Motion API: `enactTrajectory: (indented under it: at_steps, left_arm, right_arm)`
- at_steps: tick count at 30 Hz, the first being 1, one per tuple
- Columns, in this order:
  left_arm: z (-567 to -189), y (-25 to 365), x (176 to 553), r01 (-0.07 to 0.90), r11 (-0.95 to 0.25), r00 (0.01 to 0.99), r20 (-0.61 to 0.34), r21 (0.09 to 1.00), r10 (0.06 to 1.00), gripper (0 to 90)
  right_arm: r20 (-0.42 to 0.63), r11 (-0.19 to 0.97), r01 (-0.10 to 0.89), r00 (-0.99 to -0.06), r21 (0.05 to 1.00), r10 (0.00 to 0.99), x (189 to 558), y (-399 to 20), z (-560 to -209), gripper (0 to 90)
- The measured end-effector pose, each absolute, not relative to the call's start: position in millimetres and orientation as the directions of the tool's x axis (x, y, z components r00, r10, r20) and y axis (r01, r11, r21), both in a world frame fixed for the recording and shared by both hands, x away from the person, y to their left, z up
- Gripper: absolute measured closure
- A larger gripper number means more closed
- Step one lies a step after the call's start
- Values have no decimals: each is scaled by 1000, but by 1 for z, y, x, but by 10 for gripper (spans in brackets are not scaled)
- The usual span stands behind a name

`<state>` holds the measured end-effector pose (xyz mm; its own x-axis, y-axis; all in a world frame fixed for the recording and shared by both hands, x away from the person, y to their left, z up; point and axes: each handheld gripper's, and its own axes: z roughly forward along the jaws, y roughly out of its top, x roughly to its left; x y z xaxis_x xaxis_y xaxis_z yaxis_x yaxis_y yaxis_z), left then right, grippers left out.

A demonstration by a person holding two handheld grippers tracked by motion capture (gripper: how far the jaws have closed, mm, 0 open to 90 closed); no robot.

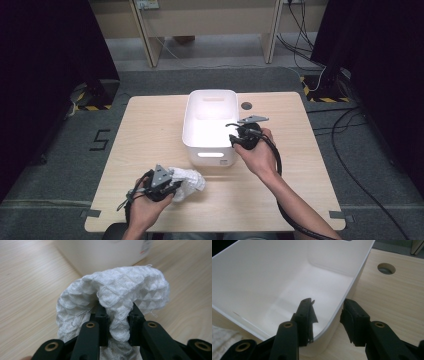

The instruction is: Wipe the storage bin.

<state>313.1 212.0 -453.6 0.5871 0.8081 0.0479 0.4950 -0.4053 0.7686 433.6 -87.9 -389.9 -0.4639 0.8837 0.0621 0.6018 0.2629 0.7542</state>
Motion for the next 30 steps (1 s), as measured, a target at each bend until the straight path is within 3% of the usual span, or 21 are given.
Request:
enactTrajectory:
  at_steps: [6,17,30]
  left_arm:
    - [-457,238,318,525,-376,527,55,764,848,751]
    - [-460,251,325,547,-358,492,55,757,869,742]
    - [-475,270,347,597,-333,443,45,730,895,741]
  right_arm:
    - [58,269,604,-466,750,883,431,-85,-389,603]
    - [51,275,595,-472,755,880,433,-85,-390,611]
    - [79,262,588,-490,765,868,426,-91,-378,549]
